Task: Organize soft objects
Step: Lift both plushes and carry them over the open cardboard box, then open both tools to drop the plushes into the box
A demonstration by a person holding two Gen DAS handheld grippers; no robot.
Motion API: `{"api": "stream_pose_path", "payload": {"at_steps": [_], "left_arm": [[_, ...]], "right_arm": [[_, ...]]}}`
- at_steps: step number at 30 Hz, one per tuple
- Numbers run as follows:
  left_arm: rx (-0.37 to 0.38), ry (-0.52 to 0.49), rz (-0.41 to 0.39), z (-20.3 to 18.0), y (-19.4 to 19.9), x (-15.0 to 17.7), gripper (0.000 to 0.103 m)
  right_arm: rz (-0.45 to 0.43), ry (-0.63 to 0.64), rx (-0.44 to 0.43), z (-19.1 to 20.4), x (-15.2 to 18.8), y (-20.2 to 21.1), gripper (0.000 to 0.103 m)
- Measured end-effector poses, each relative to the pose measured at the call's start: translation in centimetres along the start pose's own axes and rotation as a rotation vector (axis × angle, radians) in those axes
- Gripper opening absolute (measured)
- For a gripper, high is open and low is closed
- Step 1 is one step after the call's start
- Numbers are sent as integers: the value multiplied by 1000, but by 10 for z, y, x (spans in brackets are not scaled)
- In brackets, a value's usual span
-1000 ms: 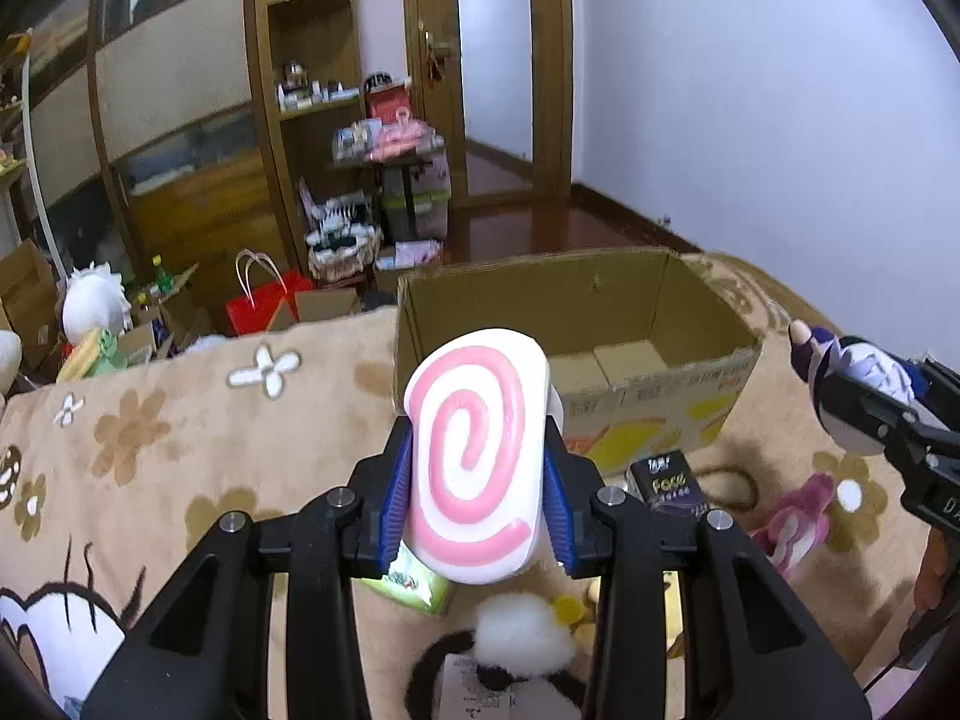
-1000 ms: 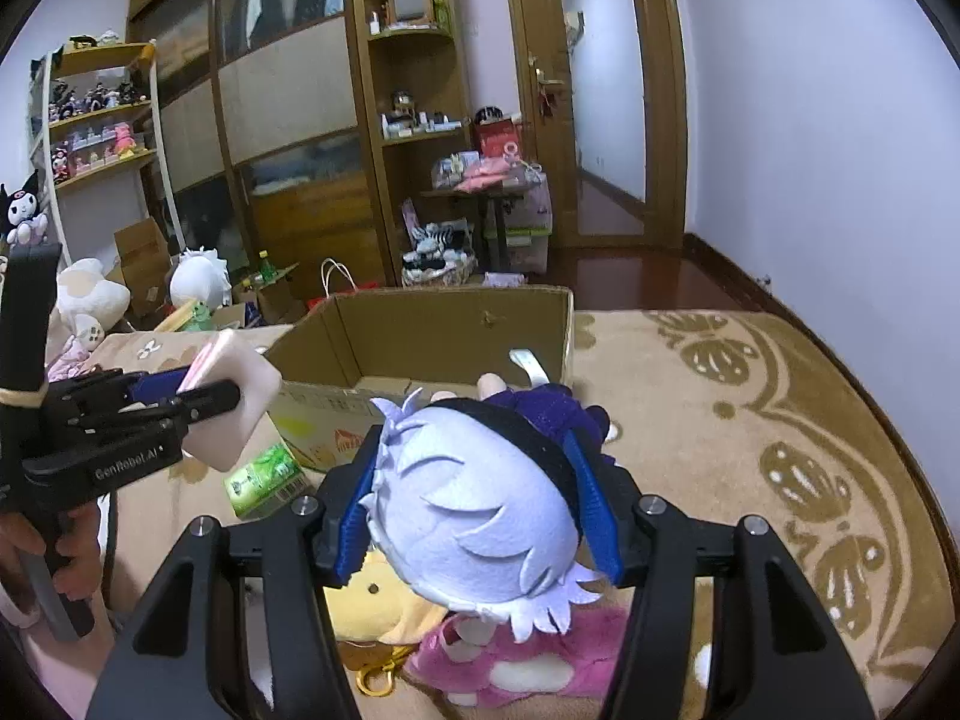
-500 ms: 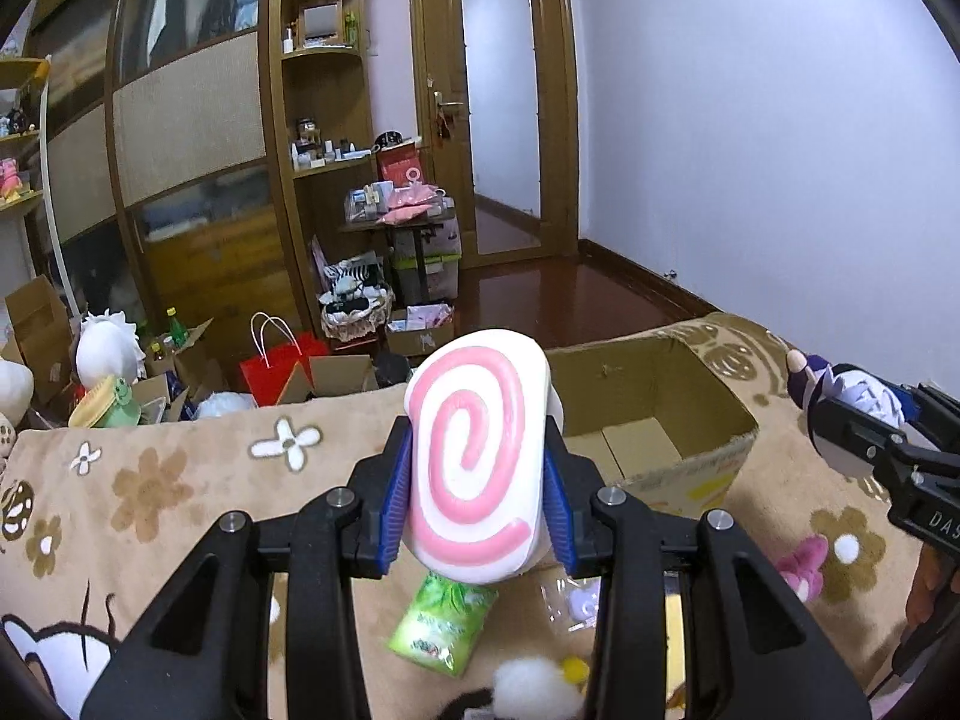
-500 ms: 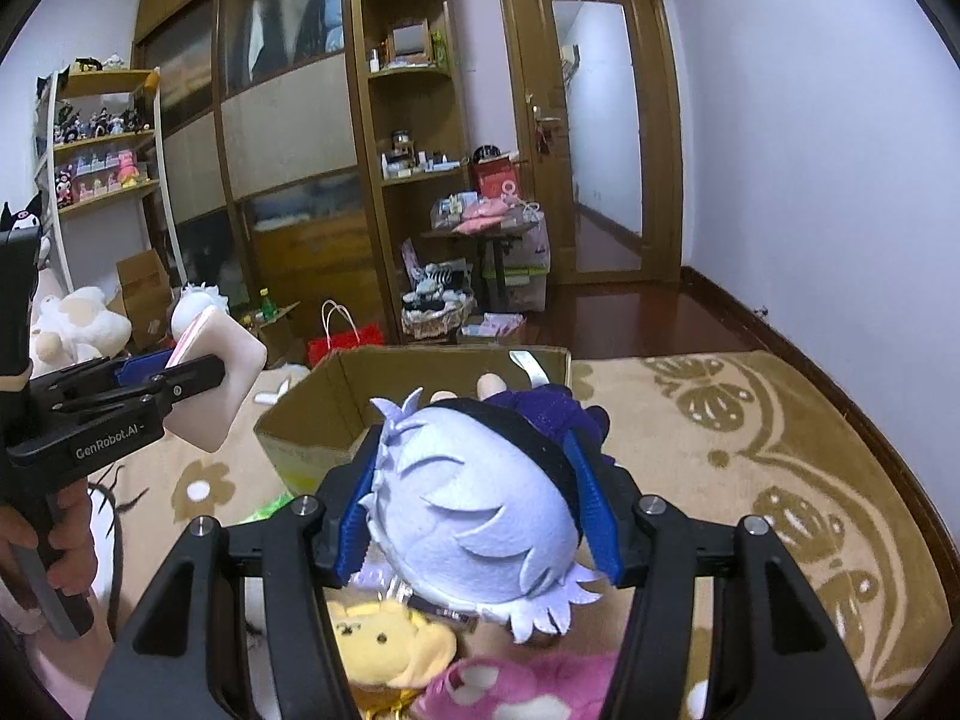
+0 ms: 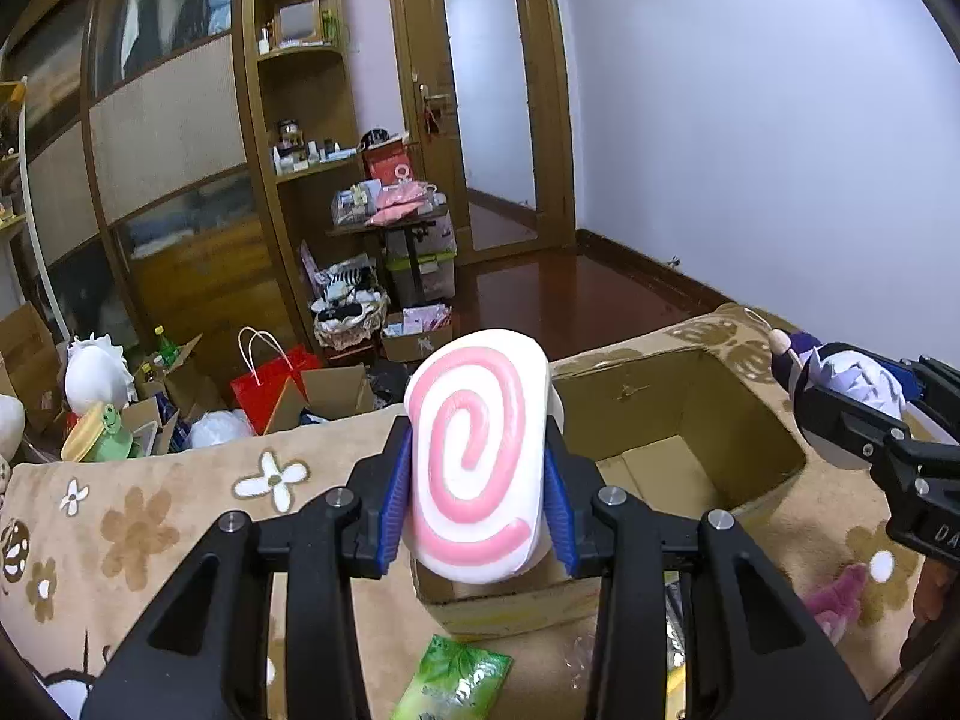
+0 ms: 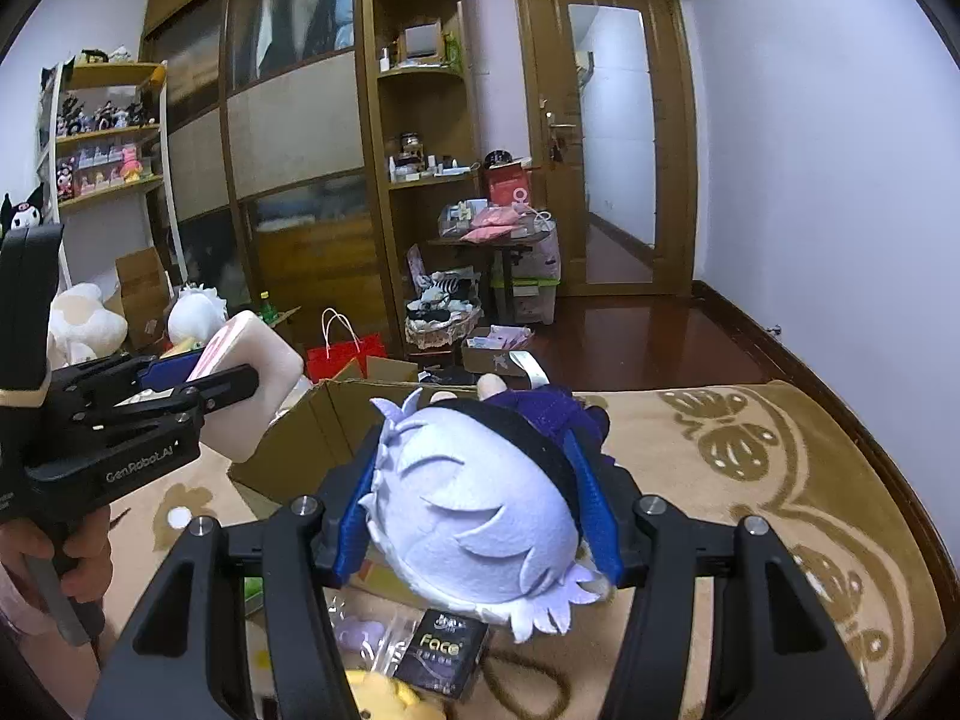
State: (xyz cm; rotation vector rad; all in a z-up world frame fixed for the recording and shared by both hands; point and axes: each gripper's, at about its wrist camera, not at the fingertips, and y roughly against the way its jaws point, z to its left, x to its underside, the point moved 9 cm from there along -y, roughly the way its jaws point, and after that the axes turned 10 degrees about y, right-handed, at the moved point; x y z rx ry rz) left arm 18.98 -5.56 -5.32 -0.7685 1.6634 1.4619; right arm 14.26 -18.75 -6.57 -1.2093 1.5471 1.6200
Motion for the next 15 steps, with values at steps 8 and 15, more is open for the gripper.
{"api": "stream_pose_path", "payload": {"at_steps": [8, 15], "left_arm": [[-7, 17, 82, 7, -38, 15, 38], [10, -4, 151, 1, -57, 35, 39]], "right_arm": [[33, 8, -39, 7, 0, -46, 62], [102, 15, -58, 17, 20, -74, 63]]}}
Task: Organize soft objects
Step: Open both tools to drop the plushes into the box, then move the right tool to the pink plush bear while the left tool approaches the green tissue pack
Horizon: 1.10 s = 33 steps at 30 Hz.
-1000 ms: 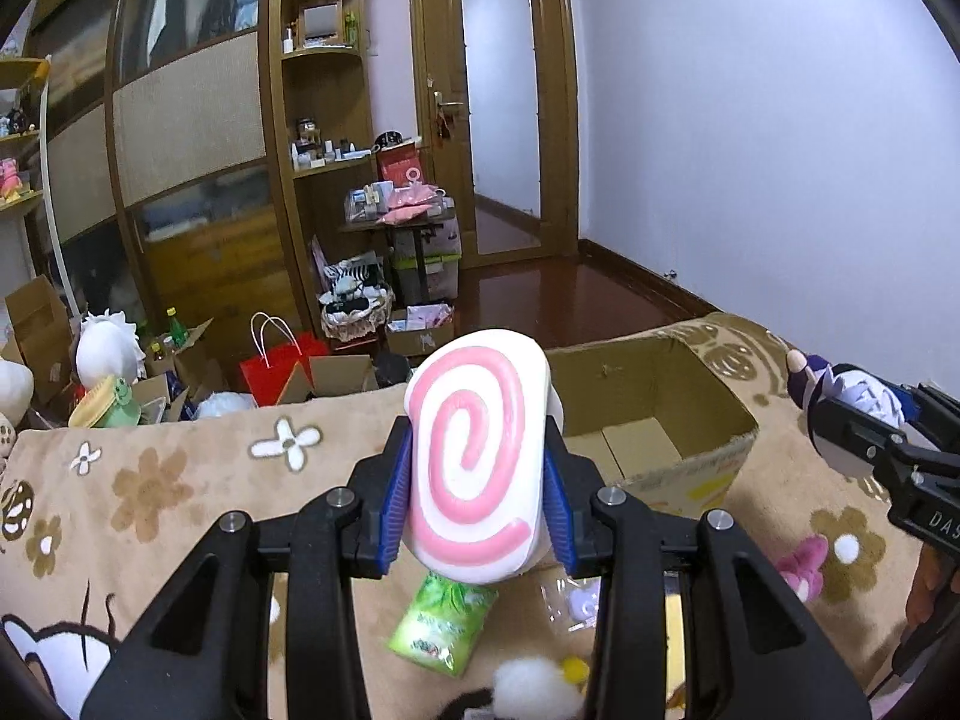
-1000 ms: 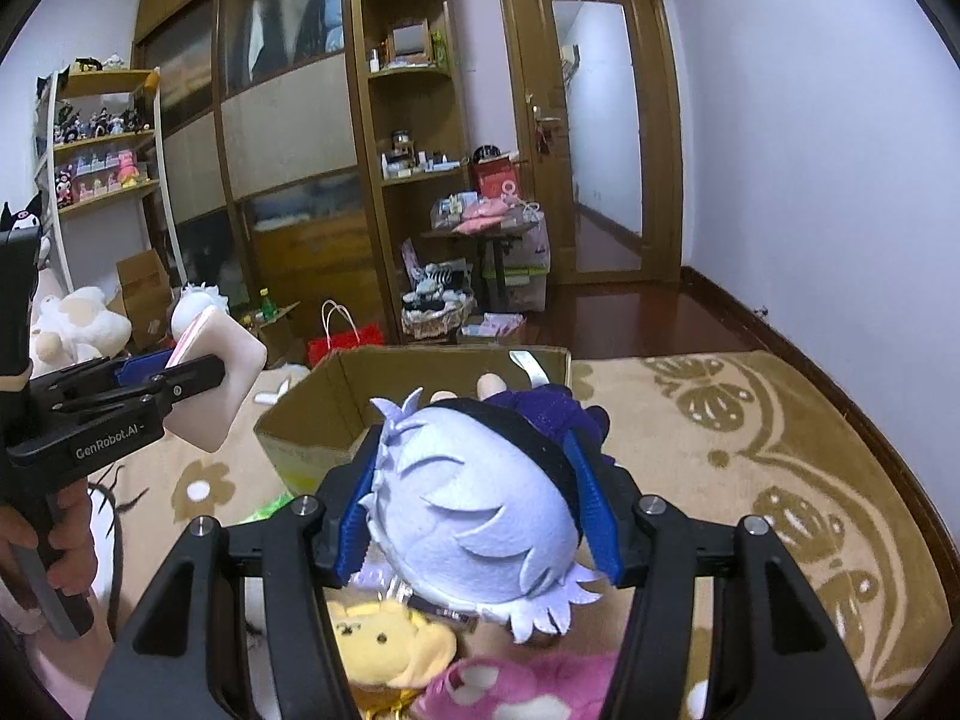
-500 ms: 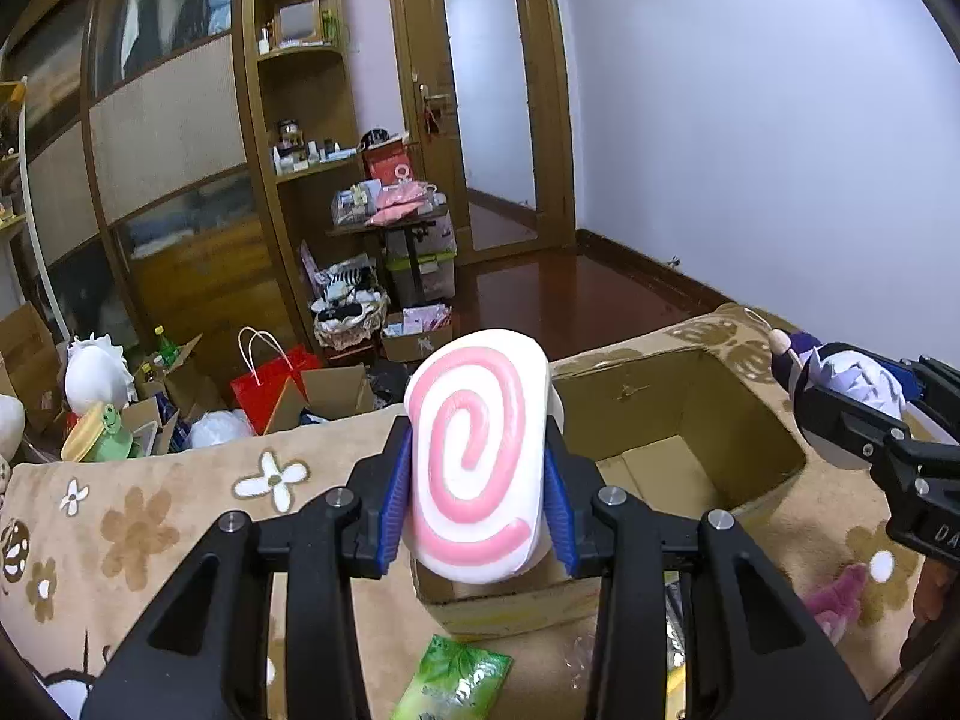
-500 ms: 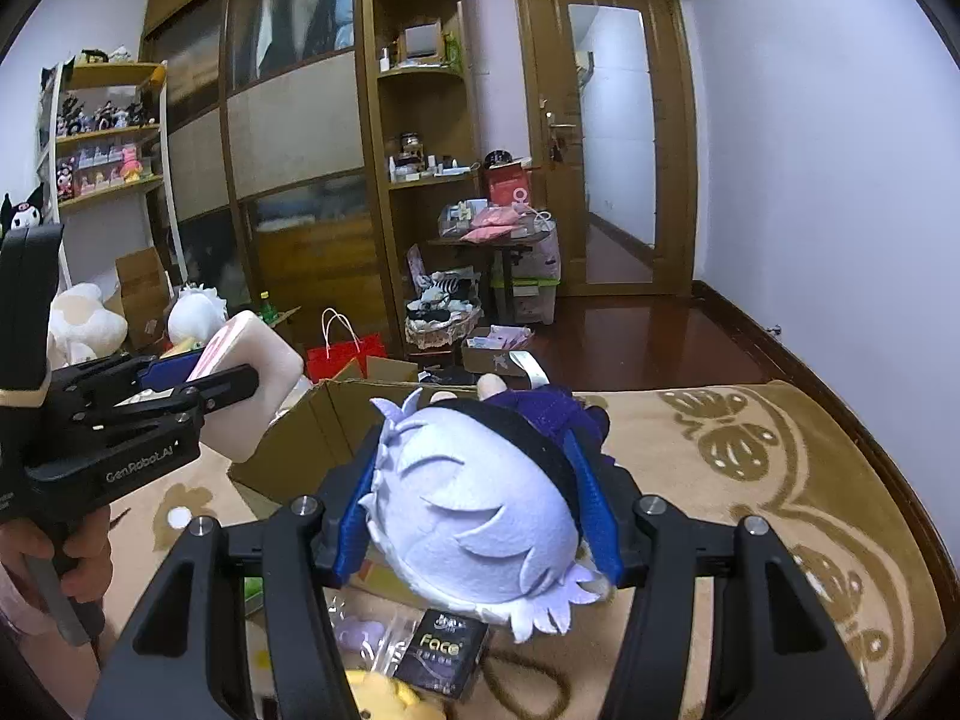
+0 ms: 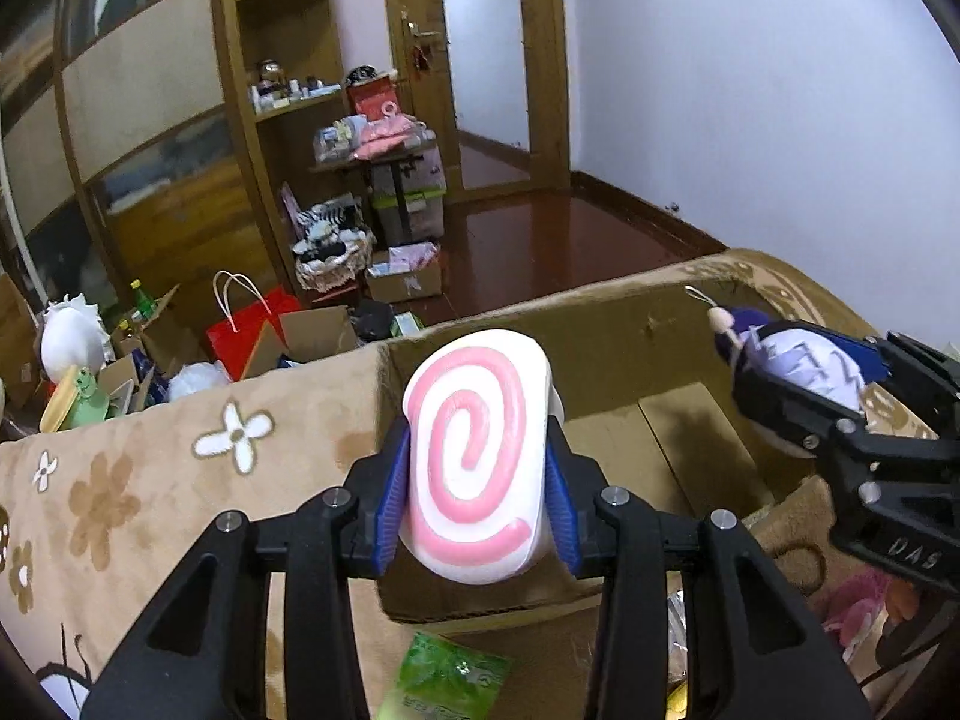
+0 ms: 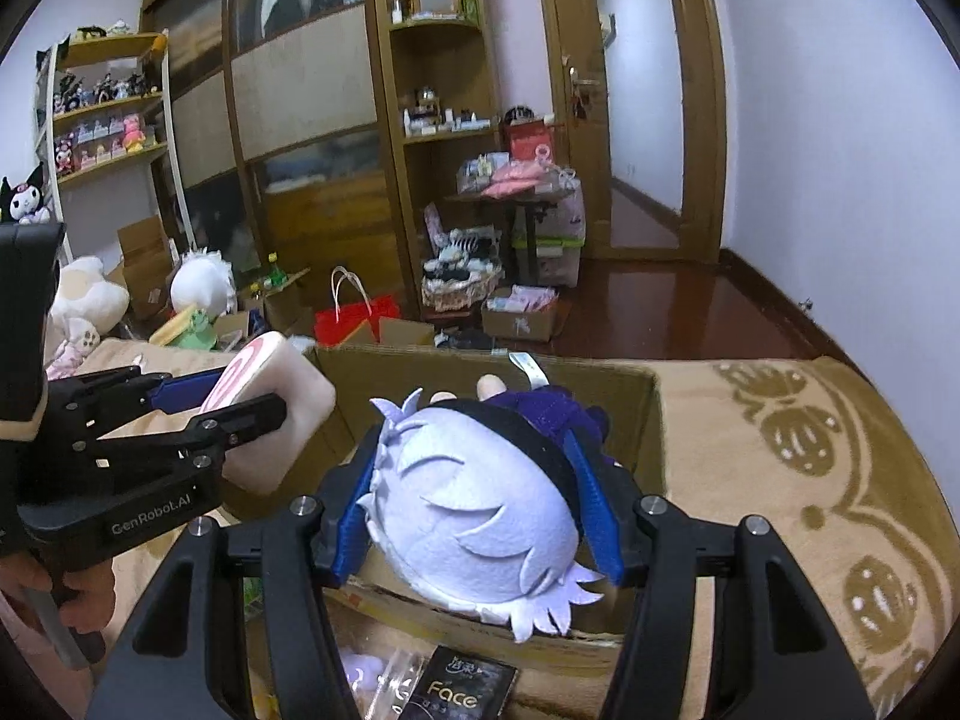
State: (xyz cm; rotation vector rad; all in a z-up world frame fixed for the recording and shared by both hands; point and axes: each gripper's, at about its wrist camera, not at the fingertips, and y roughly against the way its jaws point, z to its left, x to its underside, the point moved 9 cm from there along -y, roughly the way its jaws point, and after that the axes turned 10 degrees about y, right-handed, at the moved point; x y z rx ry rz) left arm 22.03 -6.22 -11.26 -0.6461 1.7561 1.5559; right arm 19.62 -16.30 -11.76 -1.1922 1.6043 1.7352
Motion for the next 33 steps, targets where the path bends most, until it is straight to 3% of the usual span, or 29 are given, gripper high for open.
{"api": "stream_pose_path", "payload": {"at_steps": [9, 14, 16, 20, 25, 33], "left_arm": [[-5, -14, 15, -2, -6, 5, 46], [-25, -15, -10, 1, 0, -1, 57], [-25, -15, -16, 1, 3, -2, 65], [-33, -14, -9, 5, 5, 0, 70], [-66, -13, -8, 12, 12, 2, 94], [-84, 2, -18, 23, 39, 6, 99]], "right_arm": [[39, -18, -28, 0, 10, -9, 64], [51, -39, -41, -2, 13, -8, 67], [48, -41, -43, -1, 13, -7, 74], [38, -45, -48, 1, 13, -1, 81], [34, -47, -38, 3, 14, 10, 94], [24, -79, 1, 0, 16, 40, 101]]}}
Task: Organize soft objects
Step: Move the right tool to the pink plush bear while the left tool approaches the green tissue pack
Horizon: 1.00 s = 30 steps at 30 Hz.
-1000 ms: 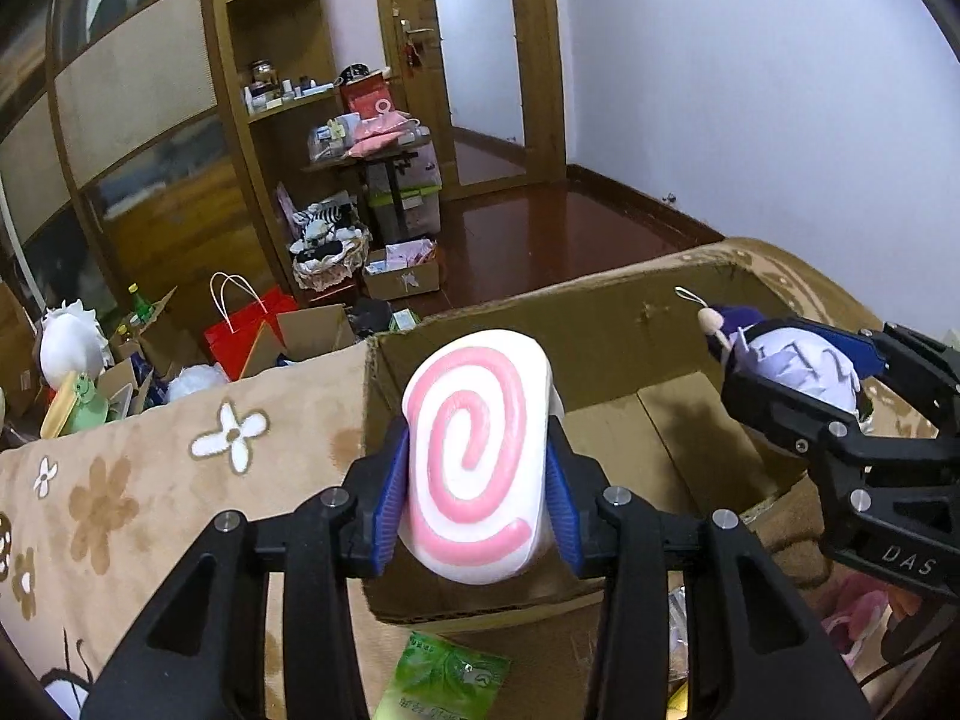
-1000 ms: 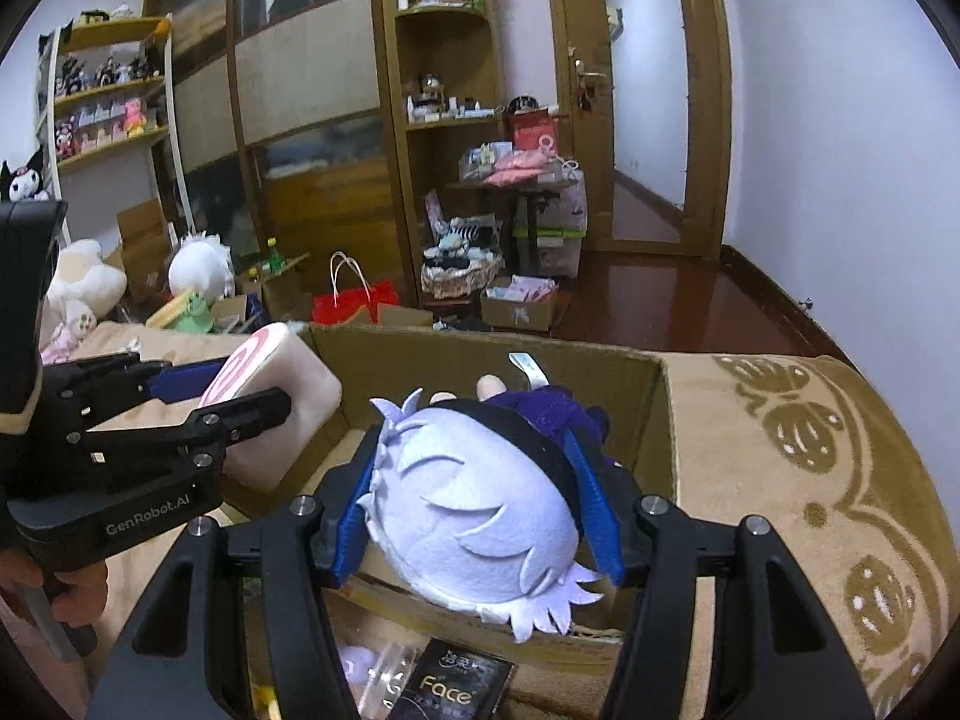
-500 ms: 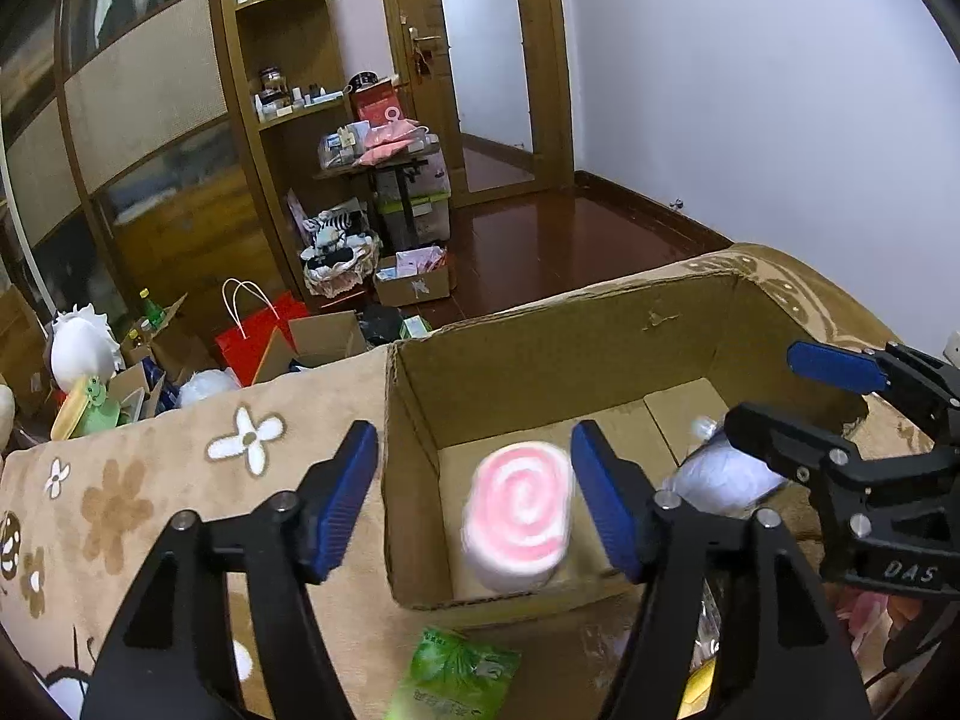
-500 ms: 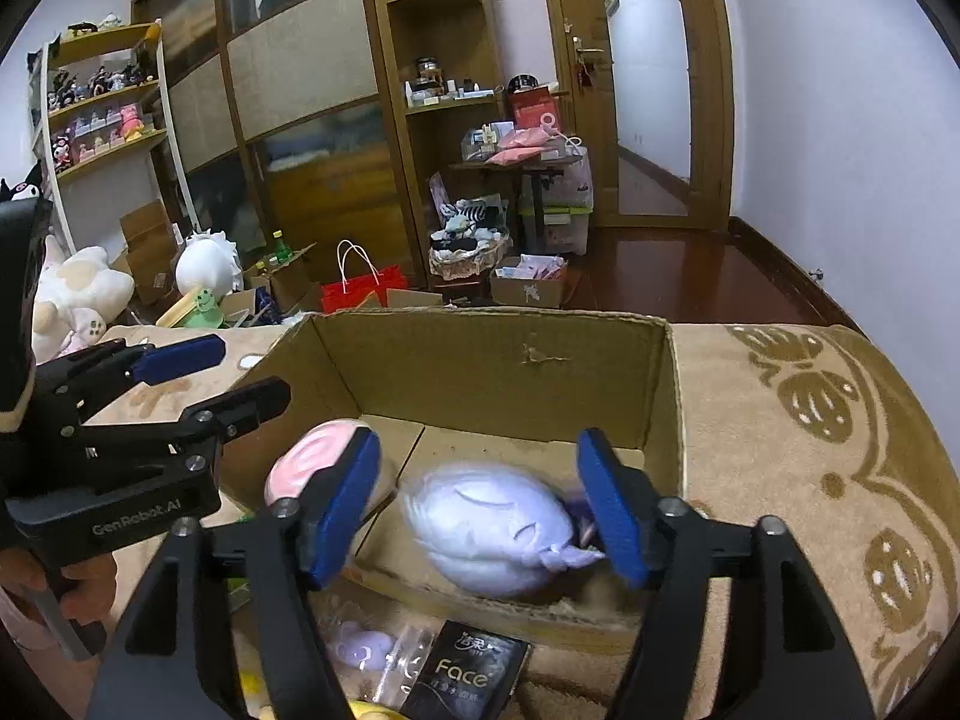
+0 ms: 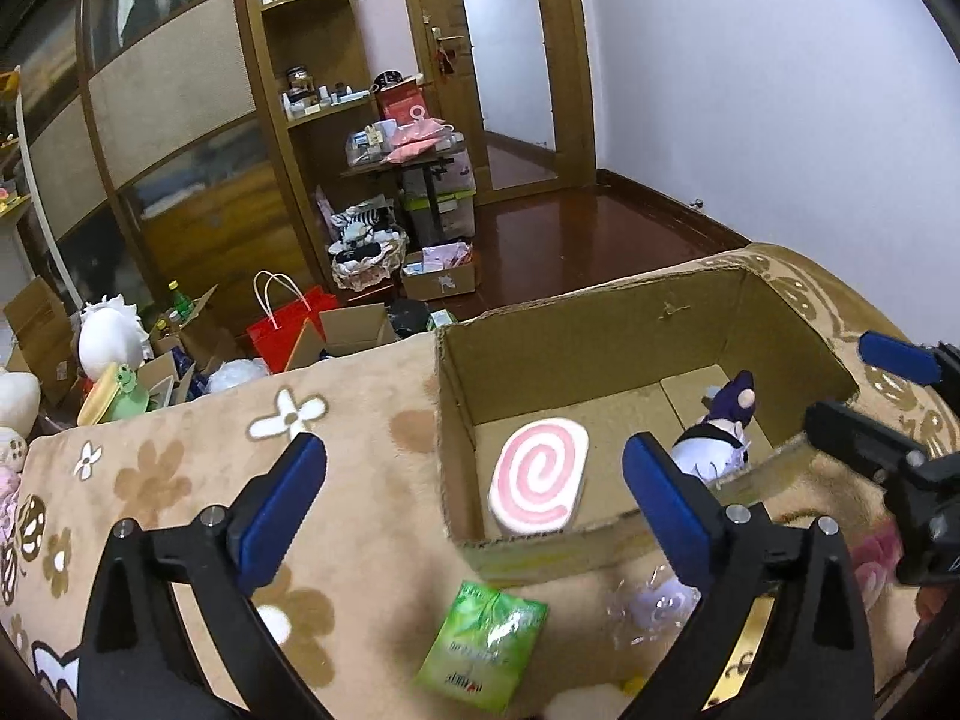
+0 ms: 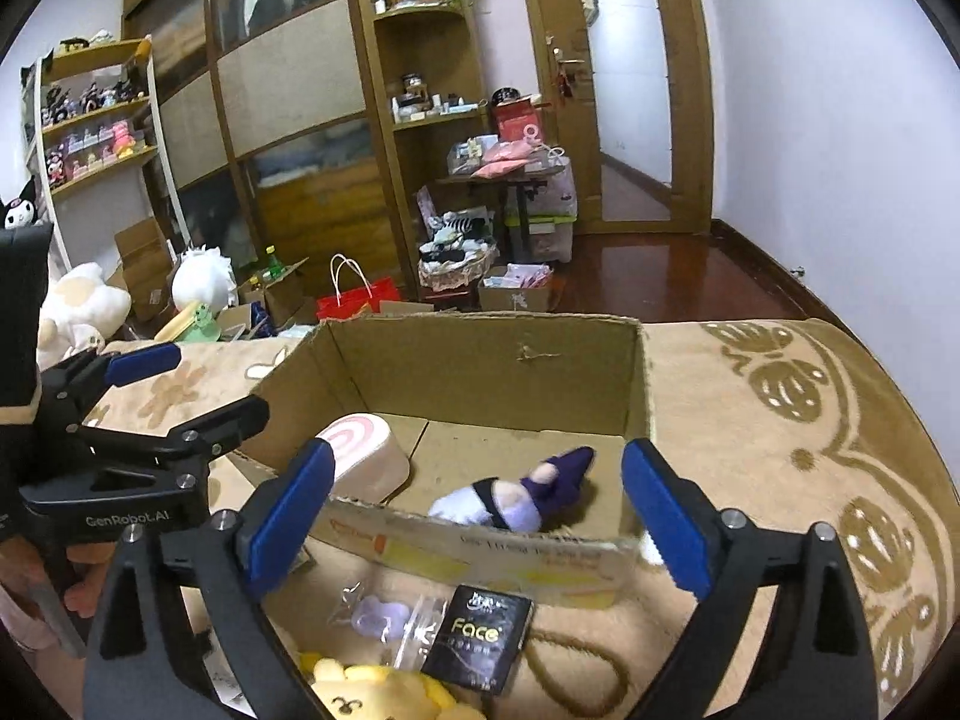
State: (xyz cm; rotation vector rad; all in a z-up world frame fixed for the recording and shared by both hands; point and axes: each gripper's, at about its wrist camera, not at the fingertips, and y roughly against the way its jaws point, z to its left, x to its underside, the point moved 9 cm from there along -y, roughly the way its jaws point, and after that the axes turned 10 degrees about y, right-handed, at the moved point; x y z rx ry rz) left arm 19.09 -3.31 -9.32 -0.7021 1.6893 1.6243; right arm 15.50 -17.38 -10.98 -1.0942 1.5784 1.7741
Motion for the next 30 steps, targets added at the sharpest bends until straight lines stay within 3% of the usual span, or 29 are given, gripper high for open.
{"api": "stream_pose_path", "payload": {"at_steps": [13, 20, 30], "left_arm": [[-53, 34, 136, 21, 32, 35, 100], [-76, 41, 217, 27, 26, 52, 100], [-82, 55, 323, 28, 0, 72, 100]], "right_arm": [[-2, -76, 73, -15, 12, 59, 103], [75, -131, 88, -20, 37, 65, 103], [251, -249, 152, -36, 84, 46, 103]]}}
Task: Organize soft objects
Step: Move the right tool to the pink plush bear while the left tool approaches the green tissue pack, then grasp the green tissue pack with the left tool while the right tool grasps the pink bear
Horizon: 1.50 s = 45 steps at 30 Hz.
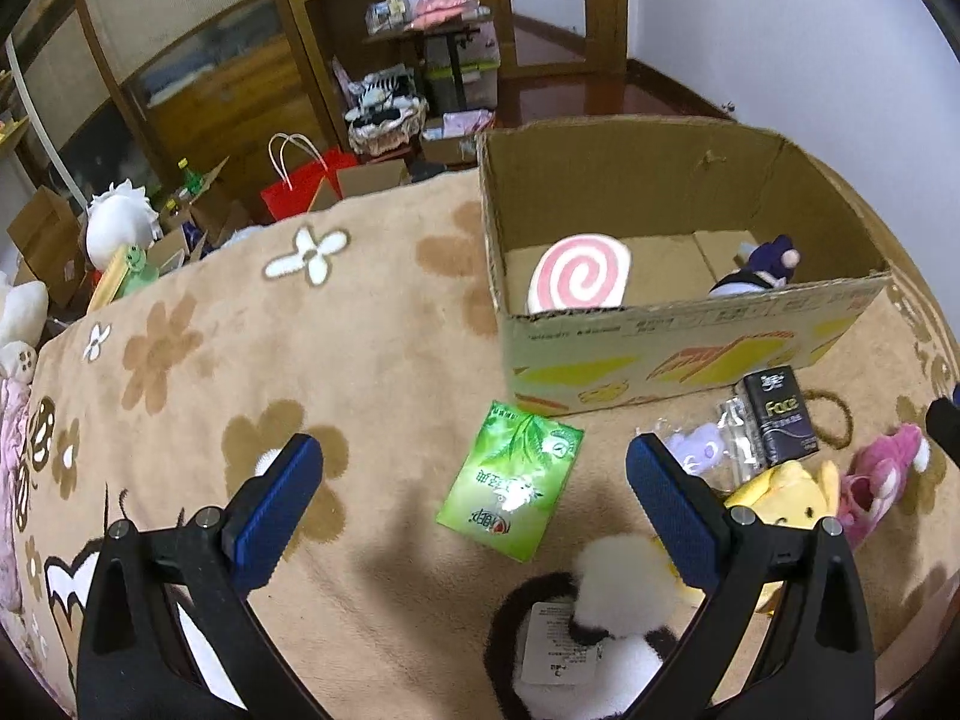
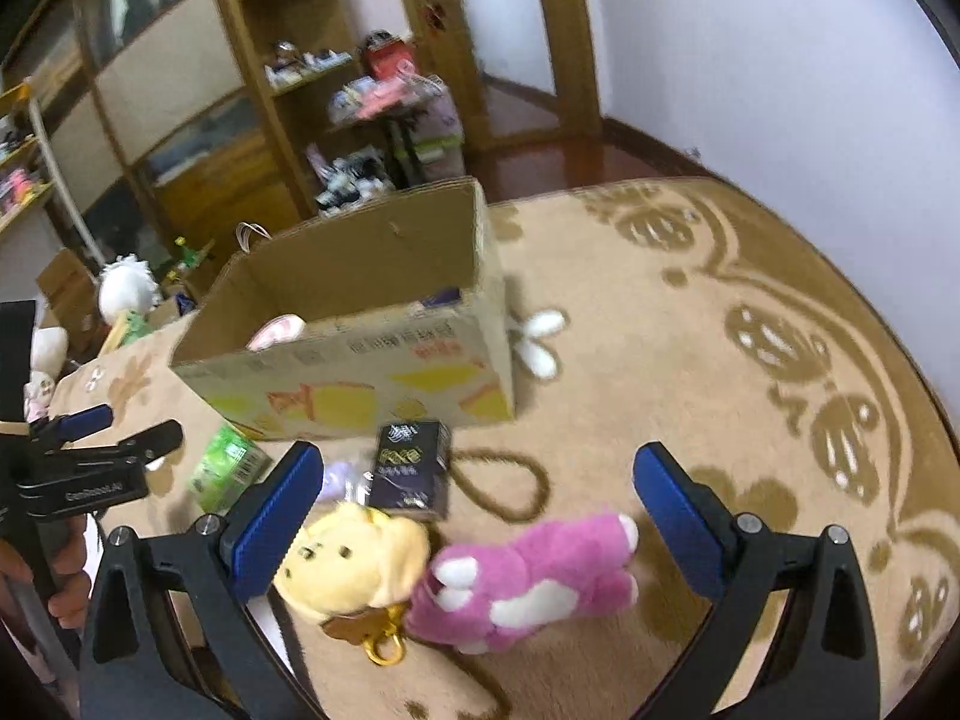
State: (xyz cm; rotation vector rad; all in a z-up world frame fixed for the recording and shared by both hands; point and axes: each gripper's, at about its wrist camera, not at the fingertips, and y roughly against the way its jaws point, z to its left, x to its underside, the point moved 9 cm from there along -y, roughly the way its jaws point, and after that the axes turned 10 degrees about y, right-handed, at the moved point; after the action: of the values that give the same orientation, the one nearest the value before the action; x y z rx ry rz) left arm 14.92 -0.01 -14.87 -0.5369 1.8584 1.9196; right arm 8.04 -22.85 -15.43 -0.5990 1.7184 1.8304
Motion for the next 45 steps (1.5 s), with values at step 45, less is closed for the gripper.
{"api": "stream_pose_path", "payload": {"at_steps": [45], "left_arm": [[-17, 11, 265, -6, -87, 21, 93]], "right_arm": [[284, -154, -4, -22, 54, -88, 103]]}}
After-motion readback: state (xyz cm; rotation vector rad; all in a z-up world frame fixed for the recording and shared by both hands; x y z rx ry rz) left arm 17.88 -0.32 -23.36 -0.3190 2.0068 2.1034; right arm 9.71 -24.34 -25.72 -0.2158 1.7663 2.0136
